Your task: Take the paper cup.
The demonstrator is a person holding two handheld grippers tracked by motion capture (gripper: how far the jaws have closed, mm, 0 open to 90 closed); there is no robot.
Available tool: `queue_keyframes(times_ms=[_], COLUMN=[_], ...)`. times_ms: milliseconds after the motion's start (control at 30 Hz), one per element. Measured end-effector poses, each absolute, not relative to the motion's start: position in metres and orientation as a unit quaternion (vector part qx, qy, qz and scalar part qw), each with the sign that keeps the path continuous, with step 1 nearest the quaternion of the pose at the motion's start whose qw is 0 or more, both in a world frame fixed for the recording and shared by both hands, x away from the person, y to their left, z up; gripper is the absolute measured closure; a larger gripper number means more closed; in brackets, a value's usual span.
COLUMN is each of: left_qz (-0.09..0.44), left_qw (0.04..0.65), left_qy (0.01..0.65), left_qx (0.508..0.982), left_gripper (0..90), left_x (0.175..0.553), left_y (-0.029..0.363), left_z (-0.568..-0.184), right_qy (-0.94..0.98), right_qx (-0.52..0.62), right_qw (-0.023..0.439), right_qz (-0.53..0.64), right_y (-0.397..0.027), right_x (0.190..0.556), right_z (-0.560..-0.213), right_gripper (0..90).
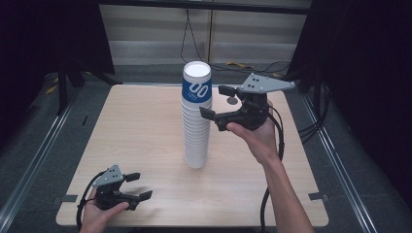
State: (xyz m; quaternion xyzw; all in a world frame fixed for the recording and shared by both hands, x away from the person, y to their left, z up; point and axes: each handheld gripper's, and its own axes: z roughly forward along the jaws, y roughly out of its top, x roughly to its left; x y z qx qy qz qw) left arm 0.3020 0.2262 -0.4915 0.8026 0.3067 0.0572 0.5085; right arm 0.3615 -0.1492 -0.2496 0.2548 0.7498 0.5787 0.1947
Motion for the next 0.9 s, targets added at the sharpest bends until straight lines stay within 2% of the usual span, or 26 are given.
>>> queue_keyframes(times_ms=[333, 900], left_qz=[0.055, 0.052], left_qw=[0.508, 0.508], left_qy=[0.308, 0.309], left_qx=[0.802, 0.802], left_gripper=[16.0, 16.0], left_x=[0.302, 0.302], left_y=[0.227, 0.227], left_z=[-0.492, -0.493], right_qy=[0.742, 0.740], right_qx=[0.260, 0.266], right_qw=[0.197, 0.197], right_qz=[0.586, 0.586], right_y=[-0.140, -0.118], right_x=[0.379, 0.399], right_z=[-0.237, -0.240], right_gripper=[13.9, 18.9])
